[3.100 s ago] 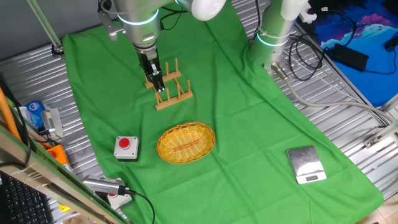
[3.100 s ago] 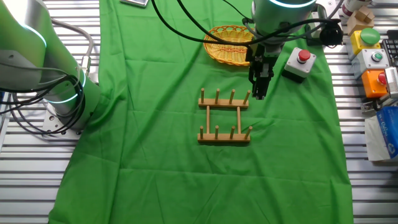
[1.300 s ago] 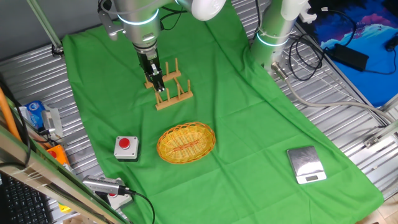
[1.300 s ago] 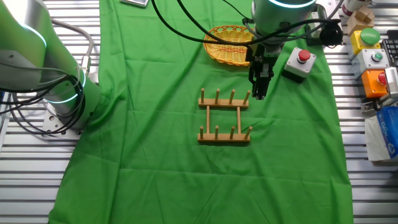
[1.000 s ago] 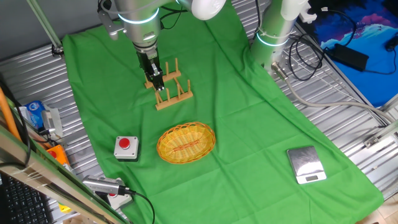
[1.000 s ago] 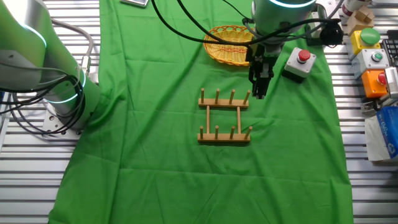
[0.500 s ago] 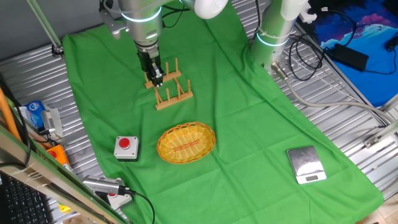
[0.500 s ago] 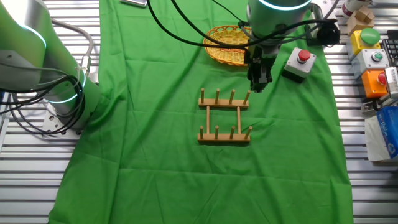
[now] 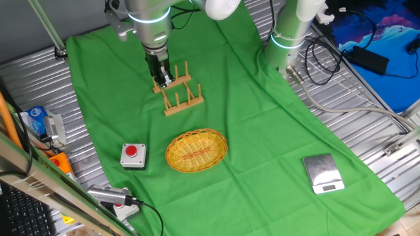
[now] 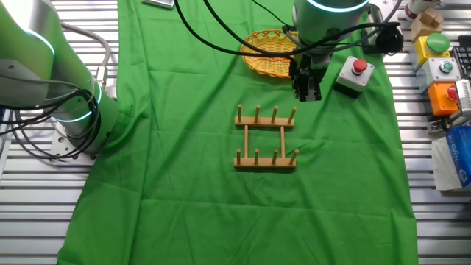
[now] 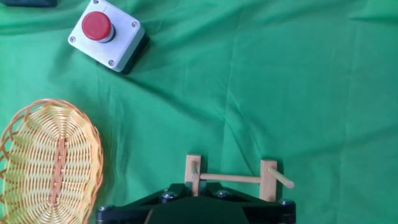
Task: Put the dish on the dish rack
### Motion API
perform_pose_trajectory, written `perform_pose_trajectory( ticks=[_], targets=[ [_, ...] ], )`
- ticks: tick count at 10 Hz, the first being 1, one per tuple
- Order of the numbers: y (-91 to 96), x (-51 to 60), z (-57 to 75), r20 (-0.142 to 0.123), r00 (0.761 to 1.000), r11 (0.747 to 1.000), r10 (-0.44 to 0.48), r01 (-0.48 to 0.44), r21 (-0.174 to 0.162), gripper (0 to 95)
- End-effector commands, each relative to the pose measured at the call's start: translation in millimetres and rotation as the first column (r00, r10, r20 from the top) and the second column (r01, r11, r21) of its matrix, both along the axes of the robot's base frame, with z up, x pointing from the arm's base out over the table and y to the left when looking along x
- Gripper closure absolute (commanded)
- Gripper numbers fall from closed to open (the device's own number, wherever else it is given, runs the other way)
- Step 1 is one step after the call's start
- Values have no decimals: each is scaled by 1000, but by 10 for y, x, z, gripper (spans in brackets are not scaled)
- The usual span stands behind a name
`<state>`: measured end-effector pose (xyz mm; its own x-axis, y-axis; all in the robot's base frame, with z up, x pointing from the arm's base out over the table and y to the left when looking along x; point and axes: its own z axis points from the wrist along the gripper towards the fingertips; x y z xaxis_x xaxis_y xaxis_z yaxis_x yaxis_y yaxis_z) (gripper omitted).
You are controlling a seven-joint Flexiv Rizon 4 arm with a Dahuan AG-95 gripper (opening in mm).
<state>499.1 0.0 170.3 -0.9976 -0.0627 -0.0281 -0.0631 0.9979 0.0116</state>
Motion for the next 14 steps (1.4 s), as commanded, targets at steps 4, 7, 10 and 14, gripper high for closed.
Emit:
perform_pose_trajectory(
  ticks=[4,7,10,14],
  targets=[
    [1,7,-4,-1,1000,1000,-1,1,0,950],
    [1,5,-4,-1,1000,1000,9,-9,0,950],
    [1,2,-5,2,999,999,49,-49,0,950],
    [2,-11,-5,-7,986,986,168,-168,-6,950]
  ],
)
